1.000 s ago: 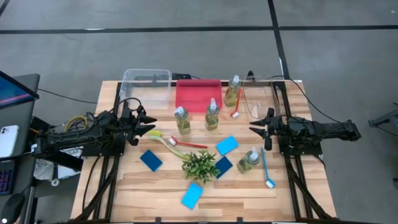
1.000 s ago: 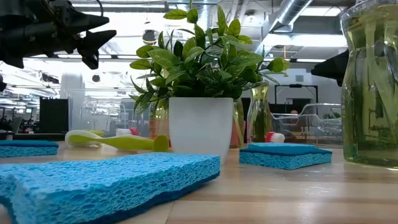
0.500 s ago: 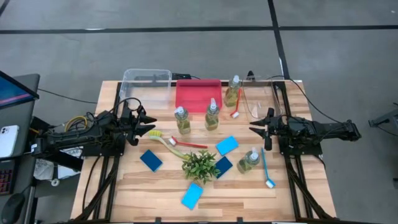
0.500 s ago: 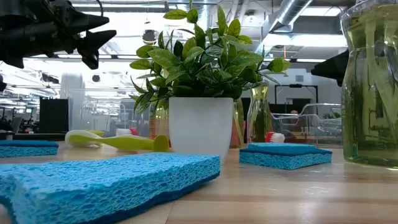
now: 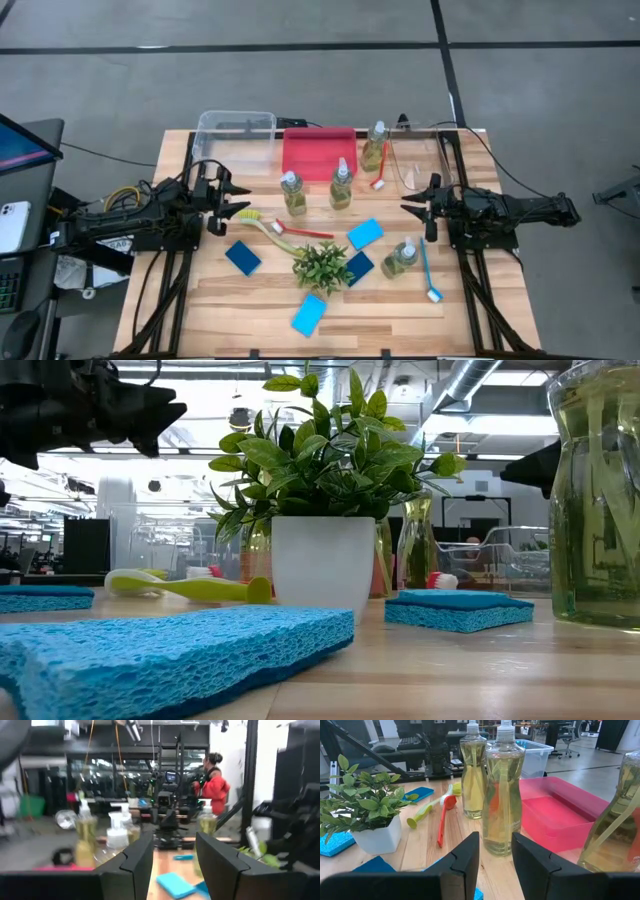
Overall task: Pick & Place Kitchen Sink Supplies
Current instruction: Put the yellow dishwashing liquid into the white bin
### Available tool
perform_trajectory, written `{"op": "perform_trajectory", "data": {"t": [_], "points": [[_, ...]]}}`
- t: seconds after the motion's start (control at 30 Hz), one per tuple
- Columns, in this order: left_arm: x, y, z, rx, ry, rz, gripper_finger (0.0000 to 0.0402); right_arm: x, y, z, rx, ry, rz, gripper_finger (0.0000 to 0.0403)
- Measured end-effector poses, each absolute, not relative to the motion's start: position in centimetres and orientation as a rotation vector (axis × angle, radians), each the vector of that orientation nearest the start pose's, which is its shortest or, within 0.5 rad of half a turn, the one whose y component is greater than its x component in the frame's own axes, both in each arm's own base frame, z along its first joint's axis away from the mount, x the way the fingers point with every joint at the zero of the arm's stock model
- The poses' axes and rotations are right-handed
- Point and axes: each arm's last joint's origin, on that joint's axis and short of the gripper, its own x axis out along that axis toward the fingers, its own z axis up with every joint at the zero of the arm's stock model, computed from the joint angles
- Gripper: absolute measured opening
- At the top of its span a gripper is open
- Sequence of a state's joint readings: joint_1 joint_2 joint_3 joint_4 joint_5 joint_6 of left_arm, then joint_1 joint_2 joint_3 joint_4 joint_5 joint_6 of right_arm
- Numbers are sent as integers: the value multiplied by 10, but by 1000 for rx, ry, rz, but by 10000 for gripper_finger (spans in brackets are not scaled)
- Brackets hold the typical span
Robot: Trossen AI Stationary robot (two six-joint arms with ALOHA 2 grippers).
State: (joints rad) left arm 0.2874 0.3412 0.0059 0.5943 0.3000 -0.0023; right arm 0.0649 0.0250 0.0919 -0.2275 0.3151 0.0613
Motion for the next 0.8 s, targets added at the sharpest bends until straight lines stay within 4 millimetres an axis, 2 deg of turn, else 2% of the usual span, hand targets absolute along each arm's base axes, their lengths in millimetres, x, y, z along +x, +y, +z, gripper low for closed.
{"op": "perform_trajectory", "data": {"t": [0.43,0.6,0.8], "points": [[112,24,193,67,-258,-14,150,91,-3,171,30,151,-254,108],[110,24,201,-60,-338,-40,150,91,-3,171,31,151,-254,108],[102,21,218,2,-525,-55,150,91,-3,171,31,149,-255,108]]}}
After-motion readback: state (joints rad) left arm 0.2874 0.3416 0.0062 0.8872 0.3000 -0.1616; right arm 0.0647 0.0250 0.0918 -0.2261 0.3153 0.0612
